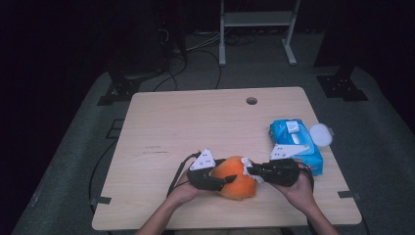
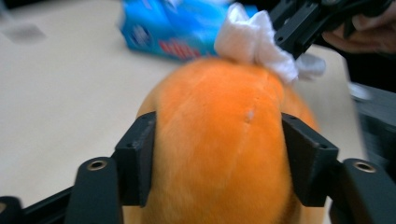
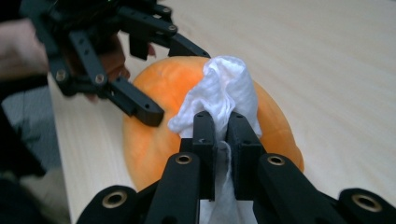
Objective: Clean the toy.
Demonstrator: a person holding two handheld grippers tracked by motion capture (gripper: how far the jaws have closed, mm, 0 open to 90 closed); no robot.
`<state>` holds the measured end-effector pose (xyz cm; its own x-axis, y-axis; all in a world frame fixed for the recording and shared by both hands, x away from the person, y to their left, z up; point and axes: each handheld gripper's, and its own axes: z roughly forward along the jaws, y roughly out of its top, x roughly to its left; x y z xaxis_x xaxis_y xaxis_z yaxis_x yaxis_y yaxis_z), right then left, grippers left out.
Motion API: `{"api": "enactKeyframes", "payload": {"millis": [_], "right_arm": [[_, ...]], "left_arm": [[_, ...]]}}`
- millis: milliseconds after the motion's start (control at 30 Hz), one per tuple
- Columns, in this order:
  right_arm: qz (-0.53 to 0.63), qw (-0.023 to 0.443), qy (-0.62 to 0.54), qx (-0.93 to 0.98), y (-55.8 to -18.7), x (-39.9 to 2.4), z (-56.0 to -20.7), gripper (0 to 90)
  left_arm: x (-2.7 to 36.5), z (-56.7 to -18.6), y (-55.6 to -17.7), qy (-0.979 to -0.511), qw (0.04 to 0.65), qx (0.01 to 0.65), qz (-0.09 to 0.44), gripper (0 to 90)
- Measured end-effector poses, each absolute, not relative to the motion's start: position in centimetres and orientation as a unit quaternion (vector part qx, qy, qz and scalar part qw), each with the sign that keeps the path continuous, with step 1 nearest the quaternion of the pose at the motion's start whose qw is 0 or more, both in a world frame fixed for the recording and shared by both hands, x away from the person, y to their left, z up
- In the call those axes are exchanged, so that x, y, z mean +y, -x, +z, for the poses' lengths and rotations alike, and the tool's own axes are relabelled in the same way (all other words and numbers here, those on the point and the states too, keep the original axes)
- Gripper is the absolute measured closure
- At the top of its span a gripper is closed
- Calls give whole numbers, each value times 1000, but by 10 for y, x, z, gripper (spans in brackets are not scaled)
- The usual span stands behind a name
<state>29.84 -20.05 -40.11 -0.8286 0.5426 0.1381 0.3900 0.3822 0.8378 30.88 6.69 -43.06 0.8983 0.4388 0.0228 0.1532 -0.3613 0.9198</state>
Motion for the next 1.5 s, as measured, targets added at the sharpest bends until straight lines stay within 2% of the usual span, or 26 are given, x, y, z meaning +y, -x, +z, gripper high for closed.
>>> {"api": "enactKeyframes", "payload": {"millis": [67,133,267,367,467,567,700,1000,1367,1500], "right_arm": [[484,92,-289,821,-301,-198,-400,822],[475,89,-291,826,-305,-196,-404,822],[471,58,-283,833,-306,-193,-416,822],[466,68,-268,841,-299,-185,-416,821],[465,74,-259,843,-295,-179,-416,820],[466,83,-262,841,-294,-180,-415,820],[480,70,-286,826,-301,-191,-417,821],[467,59,-346,812,-311,-213,-431,820],[446,48,-383,808,-318,-219,-438,820],[455,53,-372,808,-314,-214,-431,820]], "left_arm": [[63,-431,-307,-812,533,179,156,351],[63,-437,-309,-826,514,185,143,302],[74,-438,-315,-828,519,191,97,184],[80,-439,-318,-828,515,210,75,103],[80,-446,-317,-829,510,213,78,73],[80,-446,-316,-833,504,211,87,114],[82,-448,-317,-833,504,214,81,146],[87,-451,-318,-829,508,221,73,147],[89,-454,-319,-825,514,225,70,146],[85,-451,-318,-829,506,226,76,145]]}}
